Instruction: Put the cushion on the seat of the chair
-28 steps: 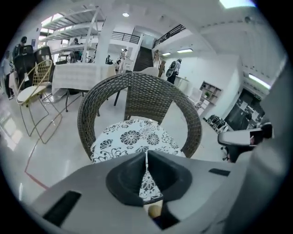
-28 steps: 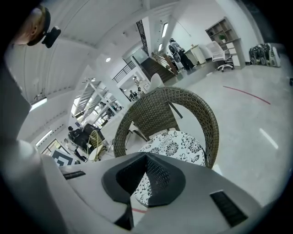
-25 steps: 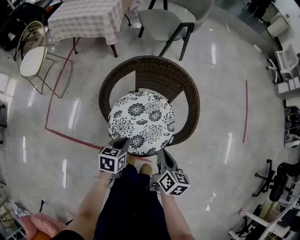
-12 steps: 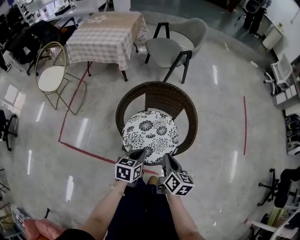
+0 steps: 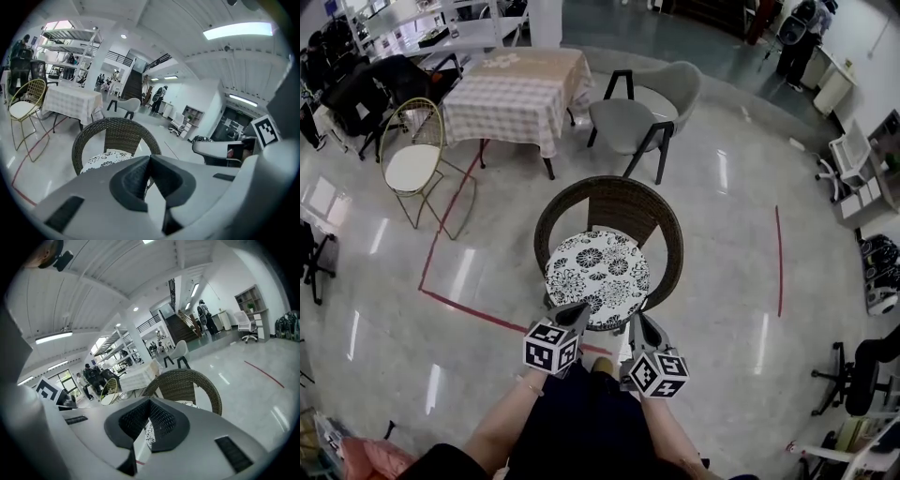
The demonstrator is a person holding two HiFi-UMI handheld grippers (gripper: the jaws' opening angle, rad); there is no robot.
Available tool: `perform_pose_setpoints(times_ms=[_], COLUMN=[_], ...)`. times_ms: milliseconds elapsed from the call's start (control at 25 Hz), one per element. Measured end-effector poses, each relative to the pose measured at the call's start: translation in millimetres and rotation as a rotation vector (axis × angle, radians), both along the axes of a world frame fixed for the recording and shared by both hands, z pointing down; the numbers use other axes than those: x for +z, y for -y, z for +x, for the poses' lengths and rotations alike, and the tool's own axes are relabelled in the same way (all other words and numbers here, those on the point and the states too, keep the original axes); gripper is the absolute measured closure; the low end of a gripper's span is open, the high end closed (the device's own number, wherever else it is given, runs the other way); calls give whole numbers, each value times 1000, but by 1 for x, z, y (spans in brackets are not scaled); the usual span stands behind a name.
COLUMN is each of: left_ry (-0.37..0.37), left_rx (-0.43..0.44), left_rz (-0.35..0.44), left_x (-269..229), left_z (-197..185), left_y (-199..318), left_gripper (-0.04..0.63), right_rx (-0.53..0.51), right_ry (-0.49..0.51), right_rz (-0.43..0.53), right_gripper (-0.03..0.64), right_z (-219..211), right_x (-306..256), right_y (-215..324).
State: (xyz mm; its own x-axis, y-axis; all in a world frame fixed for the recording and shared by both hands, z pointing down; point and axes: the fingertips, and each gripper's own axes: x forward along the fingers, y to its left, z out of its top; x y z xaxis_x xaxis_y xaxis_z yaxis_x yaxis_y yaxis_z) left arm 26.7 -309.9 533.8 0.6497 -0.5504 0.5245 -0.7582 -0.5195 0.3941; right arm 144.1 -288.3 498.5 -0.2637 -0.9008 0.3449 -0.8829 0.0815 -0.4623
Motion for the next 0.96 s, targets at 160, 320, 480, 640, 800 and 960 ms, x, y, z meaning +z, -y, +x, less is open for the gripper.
perform_pose_setpoints(times_ms=[160,320,480,640,800,960], left_ry=[-15,-17,-20,-37,-57,-70], left_rx=[-21,-23,-24,-49,-66,-71], left_rz=[9,16,34,22,7,-3], left_x=[-8,-13,-21,-18,-16,-12], left_z=[-13,-22,-29,-38,-44,-47], left_y=[-5,-10,-8,-11,-15,-11], left_gripper=[577,577,577,577,577,576], right_rx=[35,30,15,14,9,-2], right_ry=[-6,-6,-15,-12,-16,-18], right_rz=[21,34,52,70,80,90], right_gripper=[594,595,595,595,595,595], right_z=[6,1,-3,-3,-6,-11], right_x=[-8,-15,-22,-26,-29,-29], right_y=[-3,-10,-12,-12,-13,-8])
